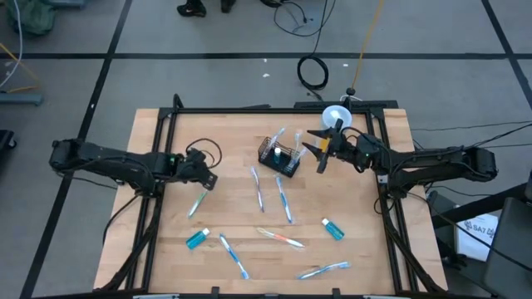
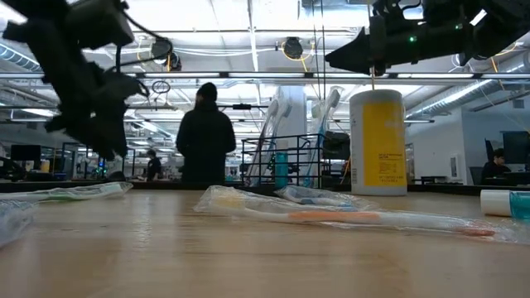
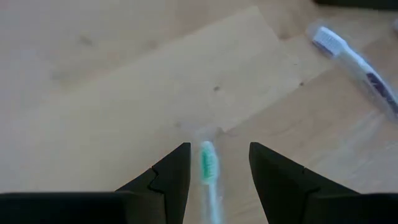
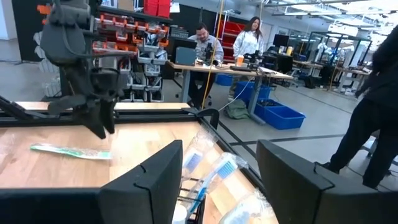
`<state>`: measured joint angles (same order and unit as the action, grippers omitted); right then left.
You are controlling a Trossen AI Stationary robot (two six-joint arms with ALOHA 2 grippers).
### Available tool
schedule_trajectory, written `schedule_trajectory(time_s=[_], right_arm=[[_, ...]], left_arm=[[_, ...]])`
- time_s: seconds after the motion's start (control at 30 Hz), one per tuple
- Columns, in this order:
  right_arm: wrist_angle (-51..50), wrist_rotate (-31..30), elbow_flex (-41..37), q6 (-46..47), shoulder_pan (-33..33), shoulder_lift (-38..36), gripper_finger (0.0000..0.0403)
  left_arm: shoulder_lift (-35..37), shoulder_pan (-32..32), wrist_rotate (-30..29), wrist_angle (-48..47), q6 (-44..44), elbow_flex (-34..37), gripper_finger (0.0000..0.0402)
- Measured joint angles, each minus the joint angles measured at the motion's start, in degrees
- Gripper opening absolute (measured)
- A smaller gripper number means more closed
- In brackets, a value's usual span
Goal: Pick & Place toothbrushing station
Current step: Put the green toothbrush into the black organizer
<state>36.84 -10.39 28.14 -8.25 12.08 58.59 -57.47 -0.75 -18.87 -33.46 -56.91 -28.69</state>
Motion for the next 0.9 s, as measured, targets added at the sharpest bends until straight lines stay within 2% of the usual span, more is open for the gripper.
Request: schedule_trajectory(time_s=[0.13, 0.27, 0.43, 0.9], right_arm=[[-0.10, -0.02, 0.00, -0.04, 0.00, 0.00, 0.0199], [0.21, -0.02, 0.00, -0.30, -0.02, 0.00, 0.0199], [0.18, -0.02, 0.00, -0.37, -0.02, 0.00, 0.0198], [-0.46, -0.02, 0.00, -0.37, -0.02, 0.00, 0.0199]], left_arm=[[-0.59, -0.05, 3.27, 9.00, -1.23, 5.38, 0.0170], [-0.73, -0.05, 3.98, 12.81, -1.67, 8.74, 0.0170], [-0.76, -0.37, 3.93, 13.11, -2.53, 10.75, 0.0170], [-0.74, -1.62, 3.37, 13.98, -4.35, 10.87, 0.0170]])
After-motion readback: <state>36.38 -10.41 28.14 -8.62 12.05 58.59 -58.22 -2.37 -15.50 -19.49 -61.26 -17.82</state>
